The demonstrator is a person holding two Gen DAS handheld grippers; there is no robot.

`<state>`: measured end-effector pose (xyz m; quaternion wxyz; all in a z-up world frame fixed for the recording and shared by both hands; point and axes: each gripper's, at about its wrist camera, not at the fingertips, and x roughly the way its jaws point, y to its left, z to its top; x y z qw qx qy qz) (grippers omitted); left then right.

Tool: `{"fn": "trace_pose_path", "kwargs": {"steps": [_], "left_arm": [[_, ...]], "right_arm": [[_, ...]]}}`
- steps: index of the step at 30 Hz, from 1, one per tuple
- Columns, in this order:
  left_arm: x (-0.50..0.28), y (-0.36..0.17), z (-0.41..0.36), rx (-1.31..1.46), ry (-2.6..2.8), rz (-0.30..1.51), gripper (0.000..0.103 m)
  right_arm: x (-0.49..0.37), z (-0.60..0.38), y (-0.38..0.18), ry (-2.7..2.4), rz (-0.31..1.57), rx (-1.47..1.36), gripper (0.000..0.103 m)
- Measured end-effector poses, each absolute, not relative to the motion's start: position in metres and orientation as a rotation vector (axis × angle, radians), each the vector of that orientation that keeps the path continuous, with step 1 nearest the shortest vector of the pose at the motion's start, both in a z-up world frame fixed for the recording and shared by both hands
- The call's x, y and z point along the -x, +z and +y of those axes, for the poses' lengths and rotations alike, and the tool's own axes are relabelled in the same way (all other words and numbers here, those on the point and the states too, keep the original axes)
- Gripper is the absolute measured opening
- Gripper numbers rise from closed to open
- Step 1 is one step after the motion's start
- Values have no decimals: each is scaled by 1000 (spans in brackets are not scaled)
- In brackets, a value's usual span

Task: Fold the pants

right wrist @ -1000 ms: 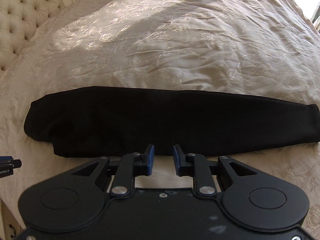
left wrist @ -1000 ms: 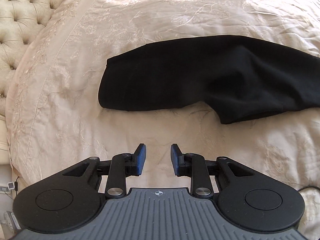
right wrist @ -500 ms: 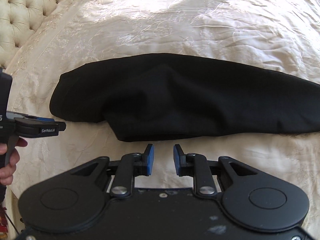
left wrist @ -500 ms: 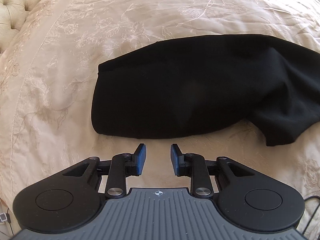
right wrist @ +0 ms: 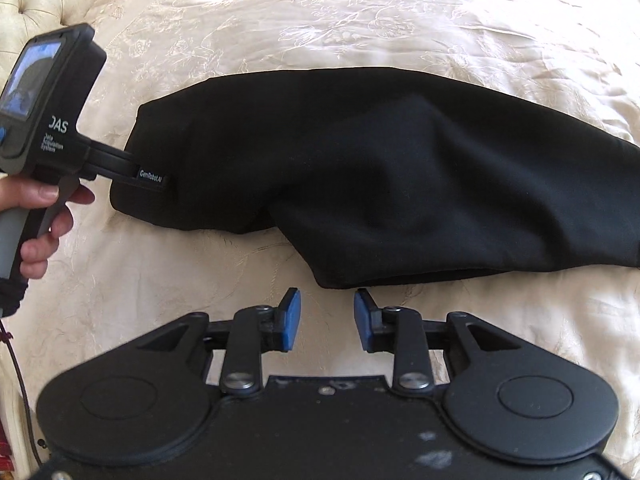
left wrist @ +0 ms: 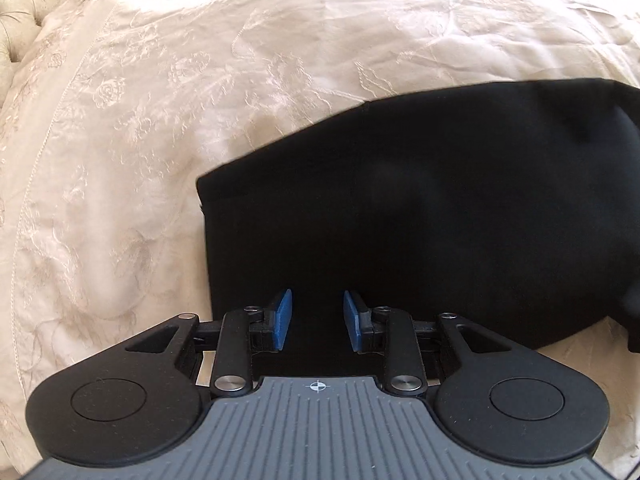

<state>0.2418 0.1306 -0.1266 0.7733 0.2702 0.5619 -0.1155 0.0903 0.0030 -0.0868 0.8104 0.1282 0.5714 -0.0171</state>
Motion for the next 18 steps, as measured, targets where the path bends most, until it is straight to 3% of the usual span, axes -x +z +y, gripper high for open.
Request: {"fn": "trace_pose_path", "kwargs": {"steps": [8,9,11,18], "left_arm": [[-272,-135,124,-683,-251,1178,29],[-271,-137,123,-689,-254,1176,29],[-269,-138,119,-703,-257,1169,29],[-267,-128,126,-700,-268,1170,29]], "right_arm": [[-96,3,-91,-65,1190,-258,33],[-95,3,-89,-55,1179,-243,31],[-84,5,-82,-1,1173,-224,15],[-74,-3,-64,227,1295,-106,13]]}}
